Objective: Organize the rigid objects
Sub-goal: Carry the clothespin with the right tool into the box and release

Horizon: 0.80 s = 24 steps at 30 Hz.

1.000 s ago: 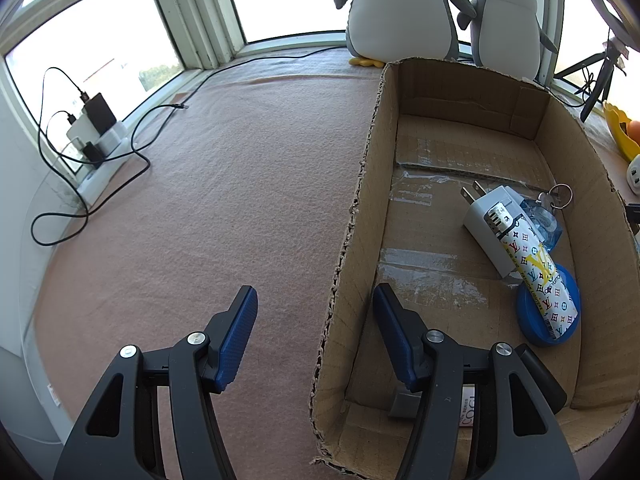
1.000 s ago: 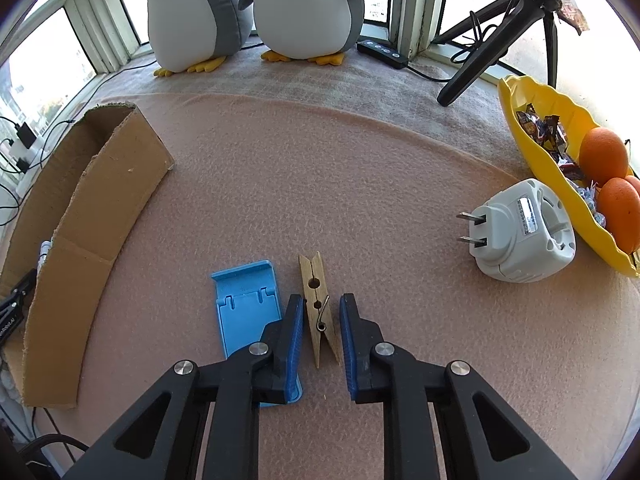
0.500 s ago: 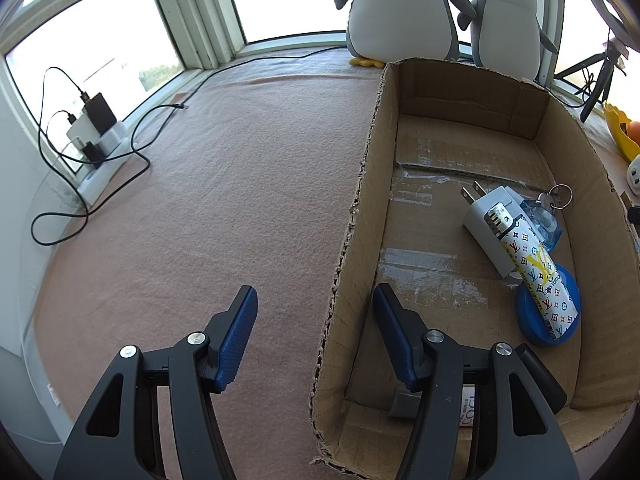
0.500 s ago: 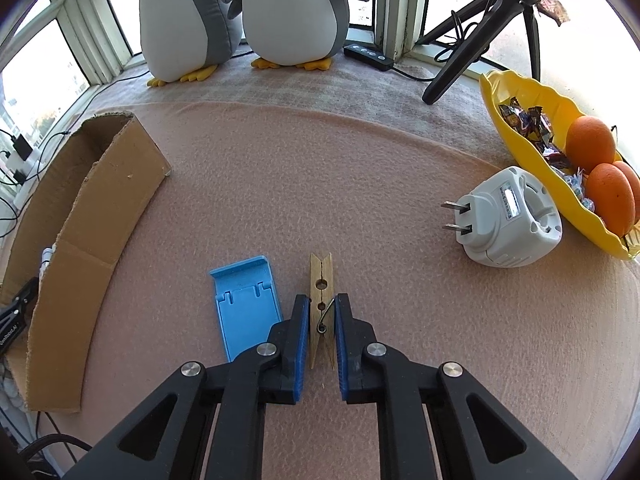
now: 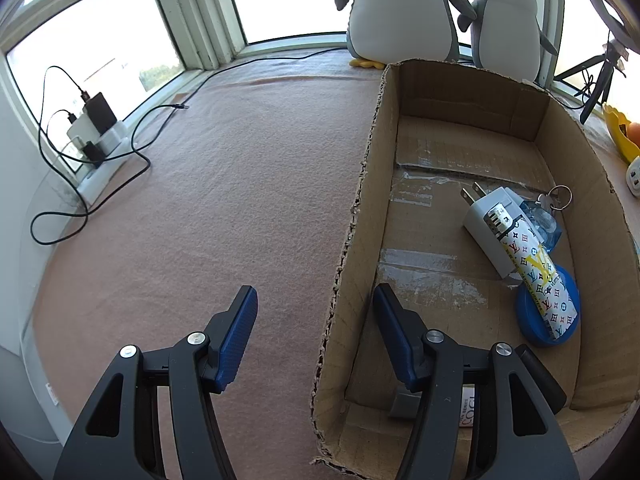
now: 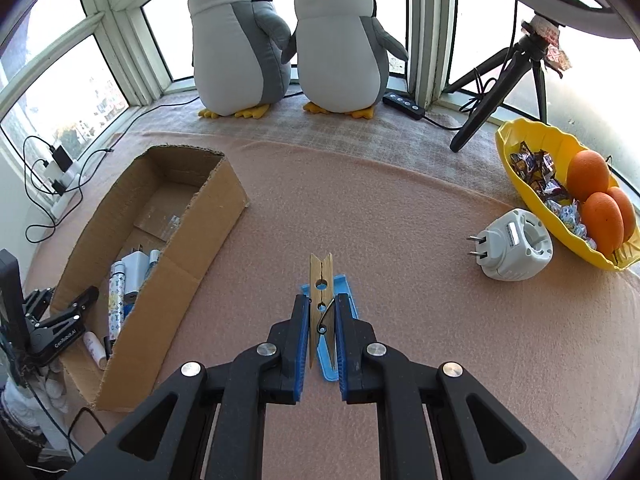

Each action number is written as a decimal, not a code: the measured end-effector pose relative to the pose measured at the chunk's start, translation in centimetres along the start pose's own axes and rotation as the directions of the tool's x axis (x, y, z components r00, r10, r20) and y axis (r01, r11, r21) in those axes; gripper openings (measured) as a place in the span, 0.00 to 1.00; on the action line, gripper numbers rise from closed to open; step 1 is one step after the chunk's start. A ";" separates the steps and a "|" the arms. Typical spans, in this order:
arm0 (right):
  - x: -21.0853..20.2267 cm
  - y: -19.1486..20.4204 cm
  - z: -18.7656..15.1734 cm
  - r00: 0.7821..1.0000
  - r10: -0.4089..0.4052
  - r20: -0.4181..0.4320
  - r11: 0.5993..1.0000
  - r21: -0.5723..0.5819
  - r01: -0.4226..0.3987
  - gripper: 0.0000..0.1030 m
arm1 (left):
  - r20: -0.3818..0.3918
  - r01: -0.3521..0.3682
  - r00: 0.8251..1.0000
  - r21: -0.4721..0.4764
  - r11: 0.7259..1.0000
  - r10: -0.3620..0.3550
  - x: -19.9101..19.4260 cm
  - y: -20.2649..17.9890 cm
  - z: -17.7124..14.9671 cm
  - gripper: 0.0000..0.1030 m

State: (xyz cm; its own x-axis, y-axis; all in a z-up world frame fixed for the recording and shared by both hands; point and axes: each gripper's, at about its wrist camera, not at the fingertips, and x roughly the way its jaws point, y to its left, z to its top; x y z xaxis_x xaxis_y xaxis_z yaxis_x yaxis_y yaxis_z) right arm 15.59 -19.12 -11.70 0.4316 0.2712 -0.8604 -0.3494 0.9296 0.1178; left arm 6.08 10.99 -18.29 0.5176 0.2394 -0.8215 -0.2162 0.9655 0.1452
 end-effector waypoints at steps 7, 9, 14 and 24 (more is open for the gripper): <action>-1.7 5.1 0.3 0.996 0.082 0.024 0.994 -0.074 -0.080 0.11 | 0.000 -0.001 1.000 0.000 1.000 0.001 0.0 0.0 0.0 0.58; -1.9 6.6 0.2 0.994 0.109 0.022 0.990 -0.096 -0.106 0.11 | 0.000 -0.001 1.000 0.000 1.000 0.001 0.0 -0.1 0.0 0.58; -2.0 10.0 -0.4 0.986 0.164 0.005 0.976 -0.148 -0.162 0.11 | 0.000 -0.001 1.000 0.001 1.000 0.001 0.0 -0.1 0.0 0.58; -0.3 14.8 -2.4 0.975 0.211 -0.064 0.950 -0.223 -0.220 0.11 | 0.000 -0.001 1.000 0.000 1.000 0.001 0.0 -0.1 0.0 0.58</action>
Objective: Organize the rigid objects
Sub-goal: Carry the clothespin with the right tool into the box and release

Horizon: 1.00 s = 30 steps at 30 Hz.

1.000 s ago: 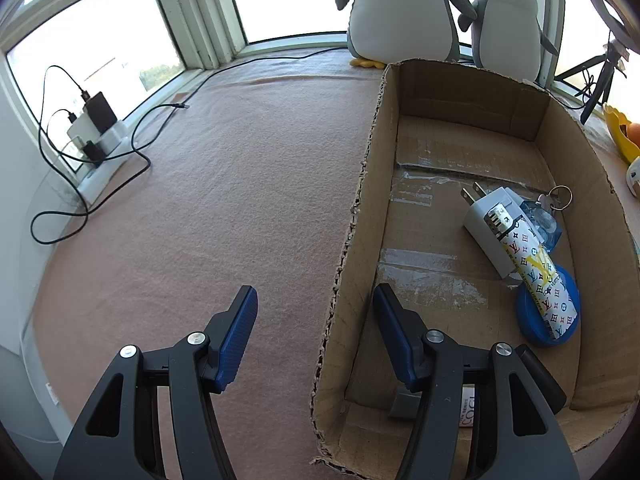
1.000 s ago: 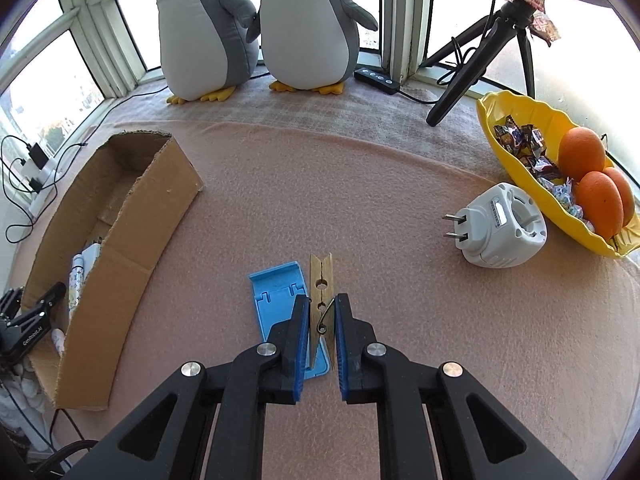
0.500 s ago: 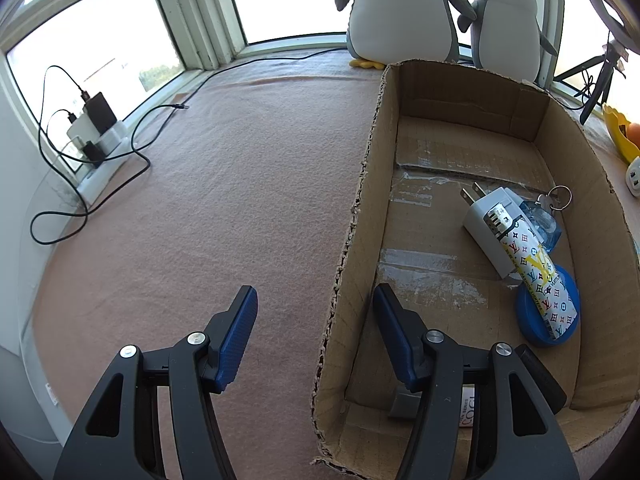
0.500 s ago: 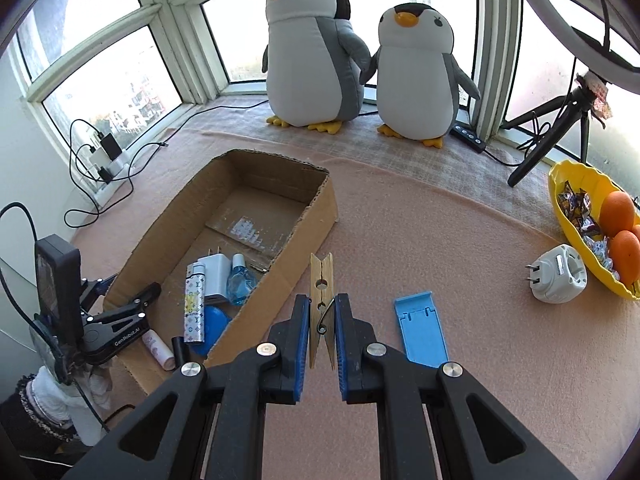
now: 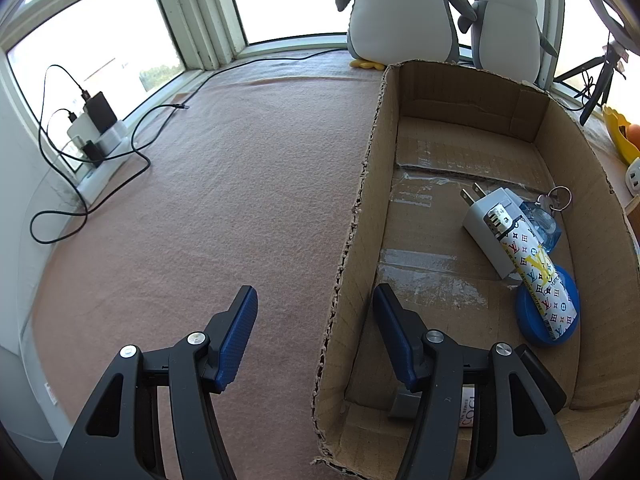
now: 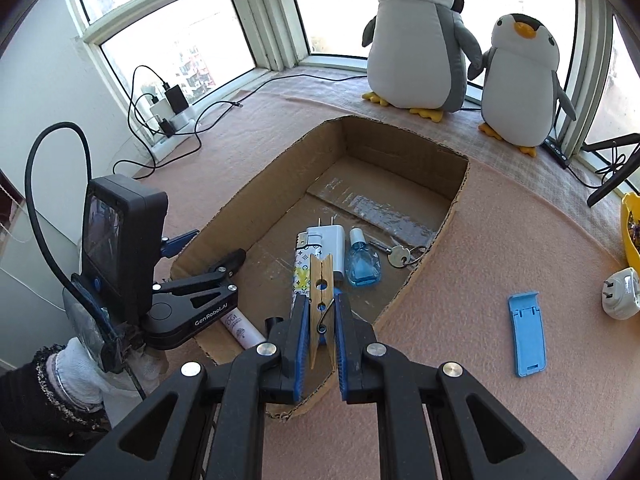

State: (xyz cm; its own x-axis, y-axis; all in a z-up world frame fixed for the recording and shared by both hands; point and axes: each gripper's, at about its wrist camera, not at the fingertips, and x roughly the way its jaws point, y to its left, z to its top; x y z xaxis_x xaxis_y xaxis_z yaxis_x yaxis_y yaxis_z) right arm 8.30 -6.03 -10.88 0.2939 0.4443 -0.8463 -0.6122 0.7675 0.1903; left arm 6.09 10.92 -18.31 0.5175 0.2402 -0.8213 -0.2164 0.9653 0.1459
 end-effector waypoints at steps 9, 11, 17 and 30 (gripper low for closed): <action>1.4 1.8 -0.6 0.999 0.017 -0.032 0.999 -0.026 -0.018 0.11 | 0.000 0.000 1.000 0.001 1.000 0.000 0.0 0.0 0.0 0.58; 1.5 1.9 -0.8 0.999 0.019 -0.038 0.999 -0.028 -0.020 0.11 | 0.000 0.000 1.000 0.000 1.000 0.000 0.0 0.0 0.0 0.58; 1.5 2.1 -0.9 0.999 0.022 -0.036 0.999 -0.035 -0.024 0.11 | 0.000 0.000 1.000 0.000 1.000 0.000 0.0 0.0 0.0 0.58; 0.4 2.1 -0.7 1.000 0.016 0.008 0.999 -0.034 -0.015 0.41 | 0.000 0.000 1.000 0.000 1.000 0.000 0.0 0.0 0.0 0.58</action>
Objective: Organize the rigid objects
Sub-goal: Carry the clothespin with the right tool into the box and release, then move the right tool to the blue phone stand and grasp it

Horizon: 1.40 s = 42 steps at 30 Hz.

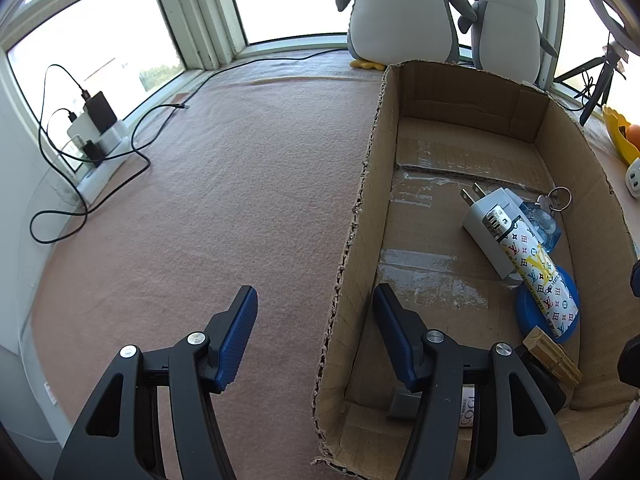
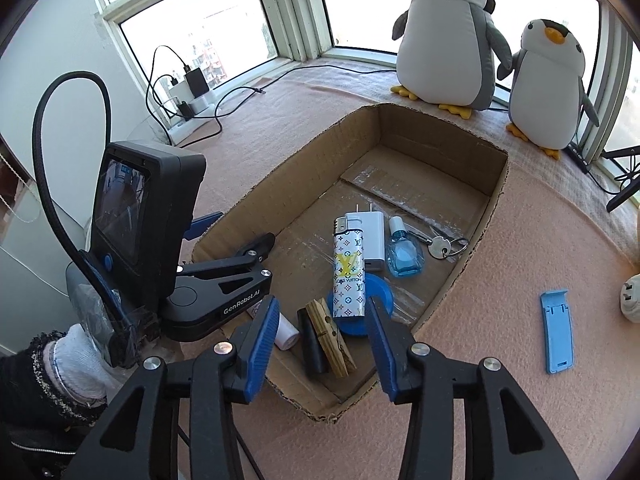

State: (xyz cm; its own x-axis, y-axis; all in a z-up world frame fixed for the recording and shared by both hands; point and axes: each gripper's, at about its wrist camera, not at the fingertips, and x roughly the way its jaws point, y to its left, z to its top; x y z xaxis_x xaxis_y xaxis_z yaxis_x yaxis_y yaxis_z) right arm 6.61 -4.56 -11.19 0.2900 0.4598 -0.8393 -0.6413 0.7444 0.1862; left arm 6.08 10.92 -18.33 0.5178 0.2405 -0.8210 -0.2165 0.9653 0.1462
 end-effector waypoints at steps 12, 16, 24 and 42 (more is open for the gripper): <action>-1.6 -1.5 0.1 0.999 -0.013 0.042 0.999 0.030 0.012 0.55 | 0.000 0.000 1.000 0.000 1.000 0.000 0.0 0.0 0.0 0.58; -2.5 -2.7 0.1 0.998 -0.024 0.061 0.999 0.048 0.021 0.56 | 0.000 0.000 1.000 0.000 1.000 0.000 0.0 0.0 0.0 0.58; -4.1 -7.4 -0.9 0.995 -0.071 0.071 0.992 0.112 0.063 0.58 | 0.000 0.000 1.000 -0.001 1.000 0.000 0.0 0.0 0.0 0.59; -2.0 -17.1 -3.0 0.982 -0.183 -0.042 0.963 0.192 0.188 0.59 | 0.000 -0.001 1.000 -0.001 1.000 0.001 0.0 0.0 0.0 0.59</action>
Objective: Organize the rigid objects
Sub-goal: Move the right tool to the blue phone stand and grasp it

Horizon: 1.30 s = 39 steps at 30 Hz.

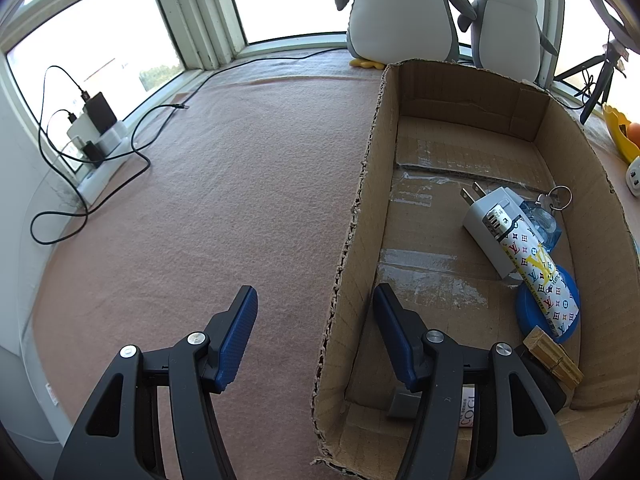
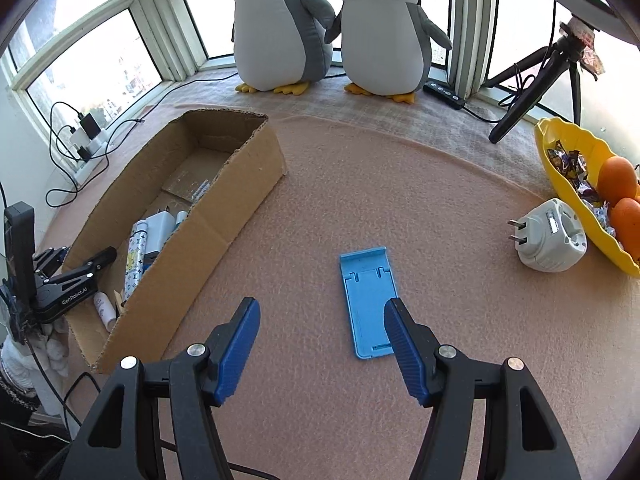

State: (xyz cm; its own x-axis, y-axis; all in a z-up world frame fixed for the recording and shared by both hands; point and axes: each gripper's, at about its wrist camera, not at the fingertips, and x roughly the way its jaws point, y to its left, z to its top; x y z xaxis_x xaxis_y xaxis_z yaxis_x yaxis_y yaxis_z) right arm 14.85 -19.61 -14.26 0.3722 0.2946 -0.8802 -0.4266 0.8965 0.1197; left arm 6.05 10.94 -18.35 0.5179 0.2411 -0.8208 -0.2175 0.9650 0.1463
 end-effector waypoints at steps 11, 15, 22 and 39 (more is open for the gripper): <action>2.2 -0.9 0.6 0.998 -0.013 -0.062 0.999 -0.045 0.010 0.59 | 0.000 0.000 1.000 0.000 1.000 0.000 0.0 -0.1 0.0 0.59; 2.8 -1.1 0.8 0.997 -0.008 -0.081 0.999 -0.041 0.004 0.59 | 0.000 0.000 1.000 0.000 1.000 0.000 0.0 -0.1 0.0 0.59; 3.8 -1.7 0.9 0.993 0.003 -0.115 1.000 -0.031 -0.006 0.59 | 0.000 0.000 1.000 0.000 1.000 0.000 0.0 -0.1 0.0 0.59; 4.6 -2.3 1.3 0.986 -0.031 -0.161 0.999 -0.045 0.024 0.37 | 0.000 0.000 1.000 0.000 1.000 0.000 0.0 0.0 0.0 0.59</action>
State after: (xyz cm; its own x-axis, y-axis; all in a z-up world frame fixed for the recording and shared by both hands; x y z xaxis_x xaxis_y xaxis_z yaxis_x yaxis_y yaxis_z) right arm 18.62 -19.86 -17.99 0.2477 0.2094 -0.9460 -0.4544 0.8874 0.0774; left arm 6.07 10.92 -18.36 0.5182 0.2415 -0.8205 -0.2178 0.9649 0.1465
